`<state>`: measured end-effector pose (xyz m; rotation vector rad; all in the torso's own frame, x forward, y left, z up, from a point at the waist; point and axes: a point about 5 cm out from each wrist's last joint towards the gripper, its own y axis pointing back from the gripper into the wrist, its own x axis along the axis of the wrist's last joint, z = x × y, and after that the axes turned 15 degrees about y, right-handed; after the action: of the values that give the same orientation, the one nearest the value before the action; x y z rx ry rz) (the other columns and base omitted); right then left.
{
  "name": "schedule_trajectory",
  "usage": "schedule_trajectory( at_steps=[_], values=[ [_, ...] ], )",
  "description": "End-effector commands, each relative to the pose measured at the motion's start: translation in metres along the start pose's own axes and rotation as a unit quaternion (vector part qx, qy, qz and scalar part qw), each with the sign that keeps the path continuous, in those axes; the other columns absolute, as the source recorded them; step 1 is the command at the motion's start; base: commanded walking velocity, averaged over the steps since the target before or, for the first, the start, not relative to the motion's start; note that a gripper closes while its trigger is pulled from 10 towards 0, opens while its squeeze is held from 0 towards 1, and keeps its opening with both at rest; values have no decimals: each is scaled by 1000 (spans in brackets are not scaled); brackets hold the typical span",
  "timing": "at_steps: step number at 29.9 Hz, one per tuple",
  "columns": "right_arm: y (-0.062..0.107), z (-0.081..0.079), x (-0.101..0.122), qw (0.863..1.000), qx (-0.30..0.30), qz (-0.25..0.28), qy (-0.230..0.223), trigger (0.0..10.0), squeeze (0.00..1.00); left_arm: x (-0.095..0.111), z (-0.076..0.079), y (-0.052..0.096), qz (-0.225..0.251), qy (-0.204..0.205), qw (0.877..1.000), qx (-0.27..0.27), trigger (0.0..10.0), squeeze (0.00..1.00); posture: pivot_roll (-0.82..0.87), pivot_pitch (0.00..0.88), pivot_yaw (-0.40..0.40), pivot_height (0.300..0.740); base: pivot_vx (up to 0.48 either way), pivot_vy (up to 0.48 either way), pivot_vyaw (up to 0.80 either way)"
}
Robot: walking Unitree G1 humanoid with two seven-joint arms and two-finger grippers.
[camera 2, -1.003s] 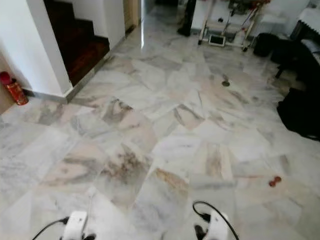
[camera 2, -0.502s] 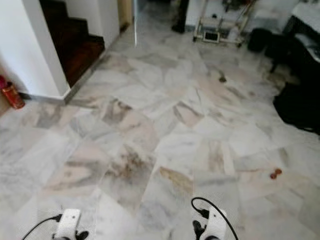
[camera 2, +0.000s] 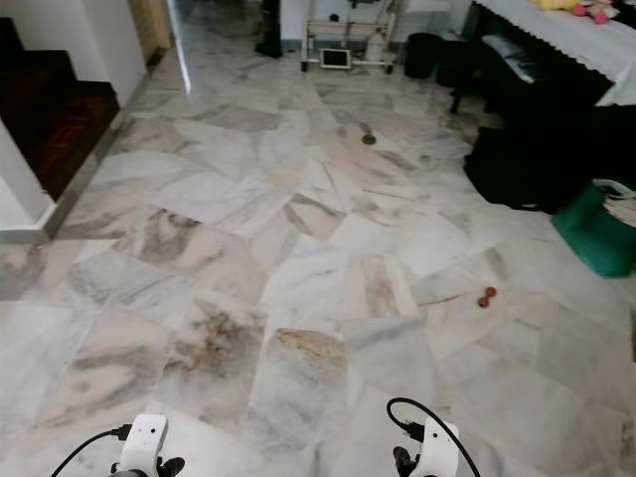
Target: Setting the table
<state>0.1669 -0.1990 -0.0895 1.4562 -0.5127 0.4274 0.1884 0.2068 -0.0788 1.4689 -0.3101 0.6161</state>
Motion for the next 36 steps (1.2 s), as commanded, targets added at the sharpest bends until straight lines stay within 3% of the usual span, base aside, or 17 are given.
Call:
schedule_trajectory(
  at_steps=[1,7,14,21,24,36],
  values=[
    [1,1,-5,1000,-4,-10,1,10000,0,-2,-5,1,-9,-18,1000,3,10000,0,83,0,-34,740,0,0,-694],
    [1,0,-8,1000,-6,-15,2,10000,0,13,8,-2,7,-49,999,-15,10000,0,79,0,-29,740,0,0,-694],
    [2,0,-11,1000,-11,-19,3,10000,0,-2,14,-2,-1,-56,998,-17,10000,0,80,0,-32,740,0,0,-695],
    [2,1,-12,1000,-13,-20,5,10000,0,-5,15,-1,-3,-69,997,-17,10000,0,79,0,-34,740,0,-125,-694],
    [3,3,-12,1000,-15,-20,8,10000,0,-8,8,0,-6,-61,998,-10,10000,0,79,0,-36,740,0,0,-694],
    [3,7,-13,1000,-19,-22,12,10000,0,-6,9,0,-2,-56,998,-11,10000,0,74,0,-37,740,0,0,-694]
  ],
)
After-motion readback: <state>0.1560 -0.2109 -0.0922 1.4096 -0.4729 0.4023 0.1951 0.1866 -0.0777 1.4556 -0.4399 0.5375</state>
